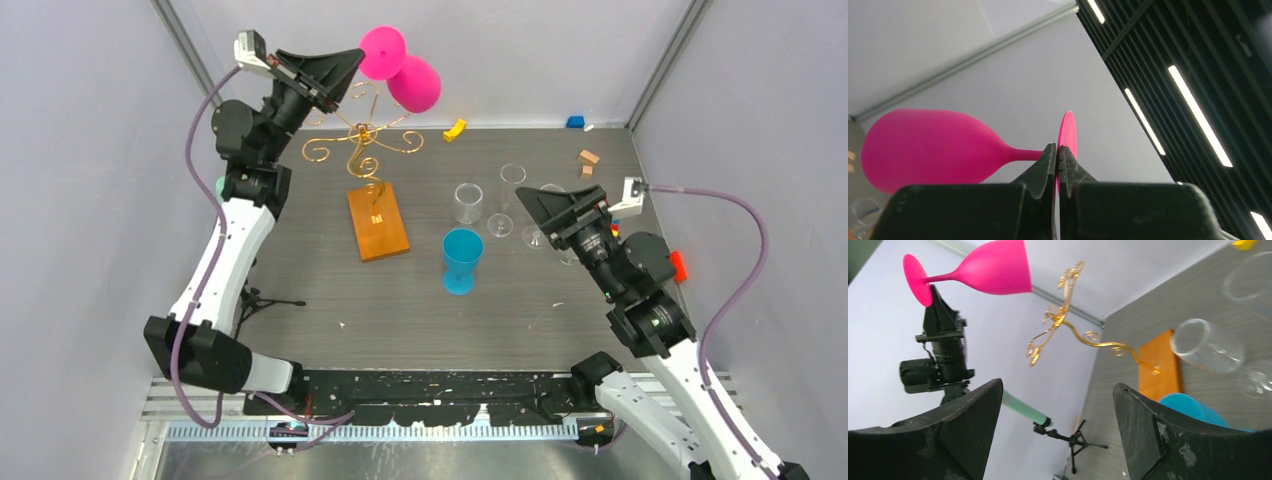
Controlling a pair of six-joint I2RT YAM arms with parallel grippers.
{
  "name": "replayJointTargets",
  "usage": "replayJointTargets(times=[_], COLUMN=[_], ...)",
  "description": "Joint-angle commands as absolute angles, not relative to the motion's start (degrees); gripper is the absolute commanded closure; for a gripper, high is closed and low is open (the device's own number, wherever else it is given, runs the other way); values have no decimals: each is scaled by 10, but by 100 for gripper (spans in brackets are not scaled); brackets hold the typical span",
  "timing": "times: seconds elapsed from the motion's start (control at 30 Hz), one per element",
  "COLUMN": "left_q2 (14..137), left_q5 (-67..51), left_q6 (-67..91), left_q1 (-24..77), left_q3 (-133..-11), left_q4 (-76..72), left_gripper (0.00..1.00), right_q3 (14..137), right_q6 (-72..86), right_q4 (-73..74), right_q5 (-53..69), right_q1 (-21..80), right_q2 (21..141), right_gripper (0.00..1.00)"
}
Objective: Take the wine glass off the wine glass rack
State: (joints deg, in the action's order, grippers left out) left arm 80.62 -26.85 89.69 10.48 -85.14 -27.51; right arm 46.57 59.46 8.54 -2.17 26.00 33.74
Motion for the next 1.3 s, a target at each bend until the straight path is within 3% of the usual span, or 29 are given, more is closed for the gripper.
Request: replayJointTargets(times=[0.0, 0.23, 0.63, 0.77, 0.83, 0.93, 0.97, 1.27], left_q2=[749, 705, 681, 686, 689, 691, 690, 651], left_q5=[-254, -198, -163, -159, -159, -159, -158, -193], left_q6=[979, 1070, 1071, 1070, 1070, 1060, 1047, 890], left_q1=[162, 275, 352, 357, 358, 361, 361, 362], left_q3=[-809, -723, -700, -699, -700, -702, -704, -702], left_q4=[-314, -364, -350, -350, -350, -349, -350, -369], left_gripper=[100, 100, 100, 100, 99, 88, 79, 24], right_q3=[479, 477, 472, 473, 474, 478, 479, 536], right_q6=[634, 686, 668, 685, 692, 693, 691, 576], right_q4=[-104, -255, -301, -338, -352, -358, -351, -139], right_q5=[73, 137, 172, 198, 205, 206, 204, 121], right_q1=[259, 259, 259, 259, 259, 259, 259, 259], right_q2=[389, 438, 403, 407, 407, 406, 404, 375], right_gripper=[14, 14, 16, 31, 55, 85, 95, 100])
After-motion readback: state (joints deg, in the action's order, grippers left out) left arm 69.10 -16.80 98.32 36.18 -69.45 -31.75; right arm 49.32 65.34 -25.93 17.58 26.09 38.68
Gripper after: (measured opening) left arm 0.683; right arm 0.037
